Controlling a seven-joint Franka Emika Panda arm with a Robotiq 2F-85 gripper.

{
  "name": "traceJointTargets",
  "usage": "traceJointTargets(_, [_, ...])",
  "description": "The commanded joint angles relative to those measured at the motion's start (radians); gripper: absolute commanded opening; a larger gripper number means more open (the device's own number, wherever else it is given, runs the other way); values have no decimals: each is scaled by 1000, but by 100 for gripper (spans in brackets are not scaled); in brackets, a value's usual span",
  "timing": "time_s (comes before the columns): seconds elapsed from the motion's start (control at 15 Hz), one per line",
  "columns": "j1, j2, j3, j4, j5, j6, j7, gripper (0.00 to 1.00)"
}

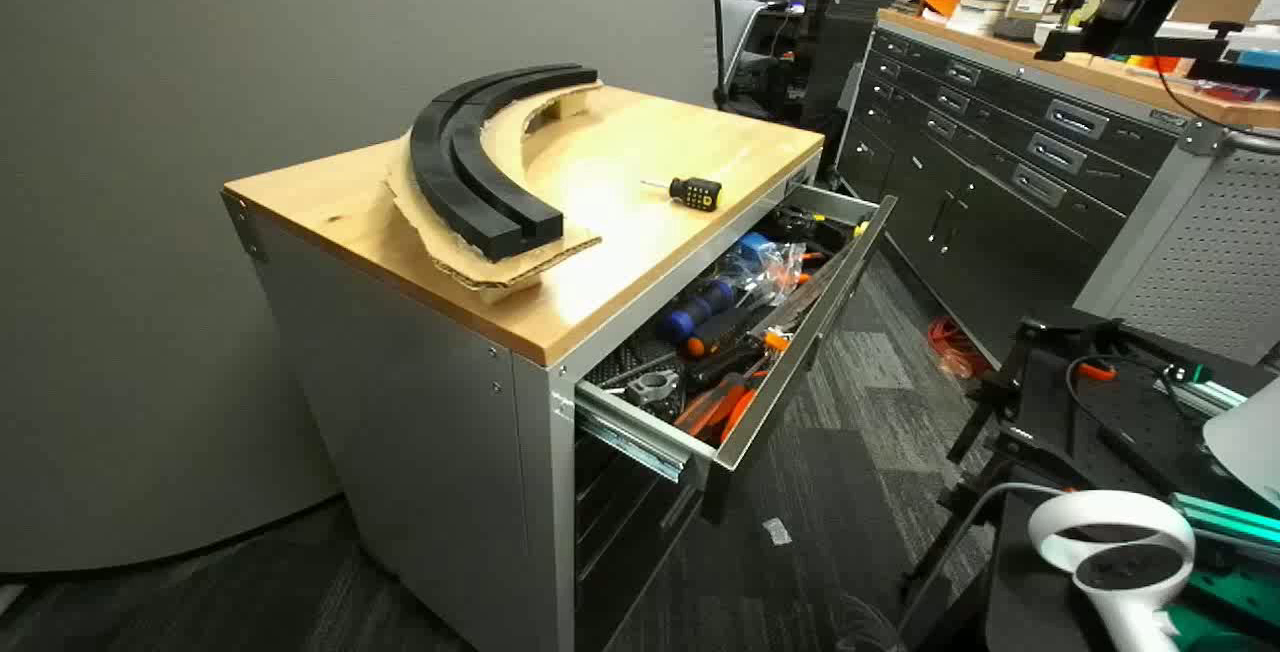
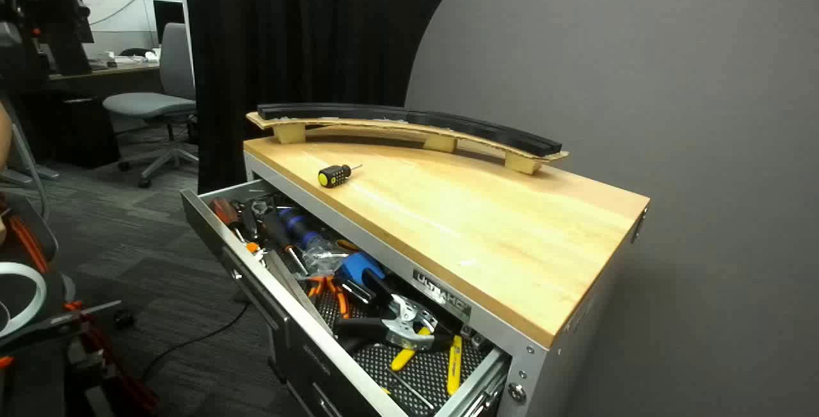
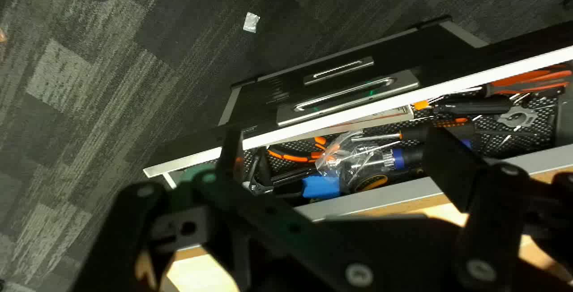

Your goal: Put the screwdriver in the drawer and close it

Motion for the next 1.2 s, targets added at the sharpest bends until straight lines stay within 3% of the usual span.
traceJointTargets(0.0, [-8,0,6,2,6,-2,-6,100])
traceJointTargets(0.53, [-8,0,6,2,6,-2,-6,100])
traceJointTargets(1.13, [52,537,58,148,20,381,-53,100])
